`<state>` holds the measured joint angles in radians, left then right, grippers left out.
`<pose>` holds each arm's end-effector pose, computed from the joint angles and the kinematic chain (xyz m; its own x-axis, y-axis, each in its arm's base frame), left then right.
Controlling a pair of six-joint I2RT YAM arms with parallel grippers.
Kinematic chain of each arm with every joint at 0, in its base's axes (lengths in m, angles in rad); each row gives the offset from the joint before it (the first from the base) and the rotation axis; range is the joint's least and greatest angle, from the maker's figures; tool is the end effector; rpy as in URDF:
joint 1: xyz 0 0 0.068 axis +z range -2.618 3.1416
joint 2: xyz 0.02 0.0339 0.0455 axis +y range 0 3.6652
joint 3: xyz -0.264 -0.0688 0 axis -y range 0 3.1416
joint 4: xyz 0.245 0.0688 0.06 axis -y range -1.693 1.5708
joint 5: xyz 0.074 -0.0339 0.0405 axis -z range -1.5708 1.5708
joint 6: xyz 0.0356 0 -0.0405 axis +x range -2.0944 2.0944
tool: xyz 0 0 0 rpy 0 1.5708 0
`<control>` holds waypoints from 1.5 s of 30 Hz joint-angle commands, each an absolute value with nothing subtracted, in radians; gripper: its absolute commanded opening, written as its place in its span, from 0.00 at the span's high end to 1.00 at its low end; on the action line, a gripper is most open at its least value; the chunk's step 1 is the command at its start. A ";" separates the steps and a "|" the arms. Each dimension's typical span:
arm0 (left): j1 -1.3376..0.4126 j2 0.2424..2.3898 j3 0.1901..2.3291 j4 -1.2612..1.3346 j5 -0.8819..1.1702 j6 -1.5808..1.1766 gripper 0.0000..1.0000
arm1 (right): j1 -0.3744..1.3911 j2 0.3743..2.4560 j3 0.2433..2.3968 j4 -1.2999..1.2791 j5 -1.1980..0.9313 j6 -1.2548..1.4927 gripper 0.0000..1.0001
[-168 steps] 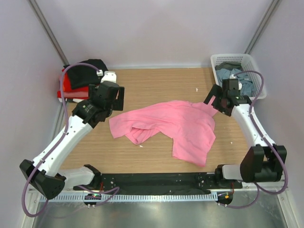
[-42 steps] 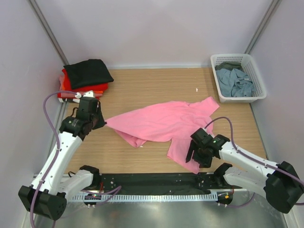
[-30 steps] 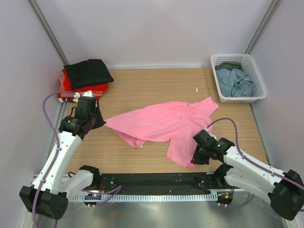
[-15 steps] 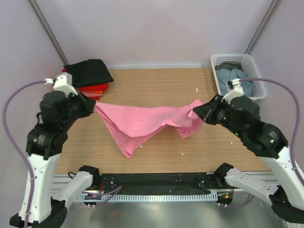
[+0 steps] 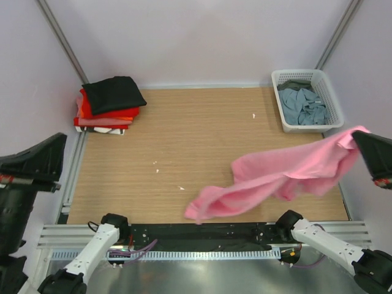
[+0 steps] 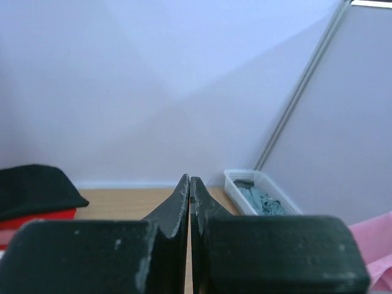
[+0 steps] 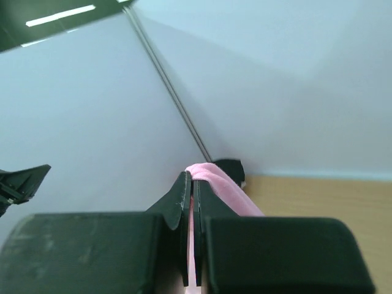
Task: Fold and stack the t-shirts
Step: Flatten the tshirt out
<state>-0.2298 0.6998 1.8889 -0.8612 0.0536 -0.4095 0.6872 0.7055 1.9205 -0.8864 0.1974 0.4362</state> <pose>-0.0420 0.0079 0.5685 0.1774 -0.4498 -0.8753 0.3788 0.8521 -0.3611 -0.0333 -0.0364 0.5704 0.0239 0.5556 -0.8311 -0.5392 0.7073 0.4573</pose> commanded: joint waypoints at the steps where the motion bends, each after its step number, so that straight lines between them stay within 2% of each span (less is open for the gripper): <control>1: -0.225 0.687 1.953 -0.819 0.100 -0.370 1.00 | 0.692 0.703 1.993 -0.811 0.115 0.321 0.99; 5: -0.224 0.709 1.901 -0.905 0.205 -0.431 0.96 | 0.692 0.727 1.997 -0.850 0.071 0.316 0.99; 6: -0.224 0.692 1.762 -0.904 0.254 -0.455 0.83 | 0.692 0.727 1.981 -0.862 0.066 0.316 0.99; 8: -0.224 0.664 1.583 -0.844 0.404 -0.535 0.70 | 0.692 0.715 1.913 -0.871 0.078 0.321 0.99; 9: -0.224 0.629 1.413 -0.818 0.435 -0.567 0.63 | 0.690 0.700 1.860 -0.871 0.083 0.321 0.99; 12: -0.224 0.559 1.171 -0.637 0.537 -0.687 0.55 | 0.692 0.670 1.777 -0.867 0.121 0.324 0.99; 13: -0.224 0.507 1.050 -0.612 0.540 -0.727 0.53 | 0.692 0.664 1.763 -0.865 0.141 0.324 0.99; 17: -0.224 0.445 0.896 -0.561 0.552 -0.744 0.47 | 0.692 0.653 1.720 -0.859 0.144 0.313 0.99; 23: -0.244 0.588 0.766 -0.485 0.526 -0.747 0.42 | 0.692 0.673 1.660 -0.841 0.172 0.296 0.99; 27: -0.433 0.795 0.747 -0.376 0.376 -0.753 0.38 | 0.692 0.704 1.632 -0.841 0.178 0.287 0.99; 31: -0.813 1.056 0.805 -0.128 0.180 -0.730 0.36 | 0.692 0.701 1.646 -0.799 0.141 0.272 0.99; 34: -0.966 1.237 0.885 0.064 0.192 -0.677 0.31 | 0.692 0.703 1.666 -0.796 0.094 0.246 0.99; 36: -1.008 1.326 0.929 0.159 0.205 -0.651 0.28 | 0.692 0.699 1.678 -0.802 0.062 0.233 0.99; 45: -1.061 1.701 1.155 0.334 0.296 -0.594 0.28 | 0.693 0.678 1.735 -0.850 0.041 0.227 0.99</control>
<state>-1.0409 1.6409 1.0859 0.1940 0.2630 -0.6434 0.6876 0.6842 1.6901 -0.8867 0.0677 0.2501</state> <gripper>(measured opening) 0.726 0.039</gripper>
